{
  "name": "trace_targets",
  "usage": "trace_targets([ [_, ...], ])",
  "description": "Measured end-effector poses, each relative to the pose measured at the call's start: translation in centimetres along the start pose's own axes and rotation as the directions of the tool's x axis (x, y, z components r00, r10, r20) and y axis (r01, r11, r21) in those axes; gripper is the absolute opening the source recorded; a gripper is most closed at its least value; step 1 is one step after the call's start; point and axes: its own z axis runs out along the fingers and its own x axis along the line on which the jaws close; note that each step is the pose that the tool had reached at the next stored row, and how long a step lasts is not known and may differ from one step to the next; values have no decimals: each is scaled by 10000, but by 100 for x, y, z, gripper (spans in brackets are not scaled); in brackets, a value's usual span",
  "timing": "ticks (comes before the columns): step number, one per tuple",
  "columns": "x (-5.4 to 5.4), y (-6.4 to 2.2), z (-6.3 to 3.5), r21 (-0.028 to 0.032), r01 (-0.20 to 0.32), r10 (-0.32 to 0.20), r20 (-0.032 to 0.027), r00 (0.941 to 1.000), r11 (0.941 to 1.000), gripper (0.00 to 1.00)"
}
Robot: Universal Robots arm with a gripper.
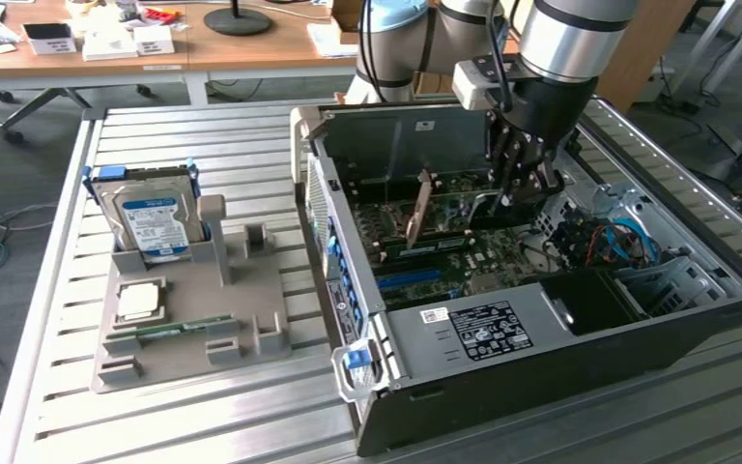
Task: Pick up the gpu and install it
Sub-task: 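Insert the gpu into the slot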
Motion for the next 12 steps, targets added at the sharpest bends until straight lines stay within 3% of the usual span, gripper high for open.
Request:
trace_targets([
  [12, 1, 2, 27, 1, 0, 0, 4, 10000, 10000, 27],
])
